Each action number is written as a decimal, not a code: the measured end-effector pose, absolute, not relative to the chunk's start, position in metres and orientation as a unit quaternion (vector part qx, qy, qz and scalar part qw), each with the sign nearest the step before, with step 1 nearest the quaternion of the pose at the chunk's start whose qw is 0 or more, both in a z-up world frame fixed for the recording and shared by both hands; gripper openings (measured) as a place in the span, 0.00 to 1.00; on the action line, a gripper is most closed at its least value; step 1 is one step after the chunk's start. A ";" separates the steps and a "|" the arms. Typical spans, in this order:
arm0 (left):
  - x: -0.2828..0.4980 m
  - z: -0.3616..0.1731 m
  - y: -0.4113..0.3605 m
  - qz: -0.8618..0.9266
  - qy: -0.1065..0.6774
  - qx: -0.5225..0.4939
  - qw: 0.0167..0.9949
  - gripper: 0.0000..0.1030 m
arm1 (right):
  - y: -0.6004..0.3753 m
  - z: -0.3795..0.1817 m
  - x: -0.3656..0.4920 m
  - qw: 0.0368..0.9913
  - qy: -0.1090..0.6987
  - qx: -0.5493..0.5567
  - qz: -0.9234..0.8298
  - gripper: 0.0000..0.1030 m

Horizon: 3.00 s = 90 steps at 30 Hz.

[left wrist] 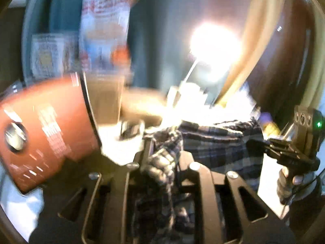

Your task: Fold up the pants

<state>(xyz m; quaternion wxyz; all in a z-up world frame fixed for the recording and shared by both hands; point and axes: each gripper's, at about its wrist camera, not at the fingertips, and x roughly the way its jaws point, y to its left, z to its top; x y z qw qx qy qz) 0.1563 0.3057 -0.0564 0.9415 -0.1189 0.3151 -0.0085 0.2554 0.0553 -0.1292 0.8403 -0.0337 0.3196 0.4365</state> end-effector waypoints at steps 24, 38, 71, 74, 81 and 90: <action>0.155 -0.066 0.307 0.075 0.284 -0.122 0.948 0.83 | -0.010 -0.170 0.279 0.870 0.350 -0.074 0.338 0.58; 0.119 -0.082 0.199 0.003 0.314 -0.089 0.945 0.85 | -0.081 -0.168 0.213 0.895 0.337 -0.070 0.284 0.58; -0.004 0.003 0.070 0.010 0.133 -0.003 0.991 0.85 | -0.182 -0.061 0.058 0.965 0.166 -0.043 0.198 0.58; -0.006 0.005 0.067 0.020 0.133 0.009 0.991 0.85 | -0.177 -0.062 0.049 0.968 0.154 -0.033 0.198 0.58; -0.012 0.004 0.063 0.026 0.126 0.019 0.991 0.85 | -0.165 -0.065 0.041 0.966 0.147 -0.026 0.212 0.58; -0.022 -0.001 0.066 0.040 0.125 -0.001 0.991 0.85 | -0.173 -0.058 0.036 0.972 0.130 -0.027 0.192 0.59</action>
